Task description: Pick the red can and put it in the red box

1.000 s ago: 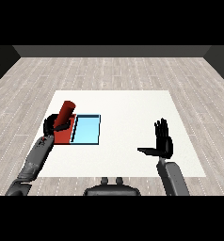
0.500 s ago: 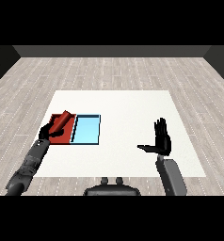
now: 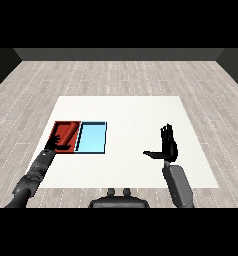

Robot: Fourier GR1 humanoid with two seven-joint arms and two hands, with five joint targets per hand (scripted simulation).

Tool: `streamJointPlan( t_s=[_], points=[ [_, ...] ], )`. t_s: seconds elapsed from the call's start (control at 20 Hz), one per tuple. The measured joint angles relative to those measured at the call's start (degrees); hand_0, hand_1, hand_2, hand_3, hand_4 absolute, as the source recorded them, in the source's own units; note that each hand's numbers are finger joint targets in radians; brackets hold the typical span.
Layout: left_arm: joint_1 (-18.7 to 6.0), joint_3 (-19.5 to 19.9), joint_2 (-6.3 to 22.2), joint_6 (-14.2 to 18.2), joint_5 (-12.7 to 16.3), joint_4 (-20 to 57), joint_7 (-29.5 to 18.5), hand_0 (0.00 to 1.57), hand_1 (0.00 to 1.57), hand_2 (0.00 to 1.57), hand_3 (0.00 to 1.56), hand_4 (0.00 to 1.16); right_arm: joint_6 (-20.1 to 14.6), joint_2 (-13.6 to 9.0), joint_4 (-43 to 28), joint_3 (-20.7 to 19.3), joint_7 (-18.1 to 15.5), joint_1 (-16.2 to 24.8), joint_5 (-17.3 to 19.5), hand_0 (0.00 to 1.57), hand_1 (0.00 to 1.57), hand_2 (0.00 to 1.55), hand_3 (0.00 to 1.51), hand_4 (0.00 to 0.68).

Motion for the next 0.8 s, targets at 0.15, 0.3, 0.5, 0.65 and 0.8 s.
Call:
streamJointPlan(
  t_s=[0.15, 0.3, 0.5, 0.65, 0.8],
  points=[
    [-0.9, 3.2, 0.6, 0.2, 2.5, 0.3, -2.9, 0.0, 0.0, 0.0, 0.0, 0.0, 0.7, -0.1, 0.4, -0.4, -0.3, -0.3, -0.4, 0.0, 0.0, 0.0, 0.0, 0.0],
    [-1.0, 9.2, 0.4, -1.3, 8.5, -3.8, -10.1, 1.02, 1.02, 0.96, 0.0, 0.0, 0.8, 0.3, 0.0, 0.1, -0.5, -0.2, -0.3, 0.0, 0.0, 0.0, 0.0, 0.0],
    [-1.5, 15.7, -1.2, -8.5, 15.8, -11.3, -20.7, 0.0, 0.0, 0.0, 0.0, 0.0, 1.8, 0.3, -0.4, 0.1, -0.3, -0.3, -0.9, 0.0, 0.0, 0.0, 0.0, 0.0],
    [-0.7, 19.6, -5.1, -14.8, 21.1, -17.0, -27.9, 0.0, 0.0, 0.0, 0.0, 0.0, 2.0, -0.2, -0.6, 0.5, 0.0, -0.2, -0.4, 0.0, 0.0, 0.0, 0.0, 0.0],
    [2.1, 20.0, -10.0, -19.7, 23.6, -23.2, -33.5, 0.0, 0.0, 0.0, 0.0, 0.0, 2.7, -0.9, -0.6, 0.6, -0.4, 0.0, 0.0, 0.0, 0.0, 0.0, 0.0, 0.0]
  ],
)
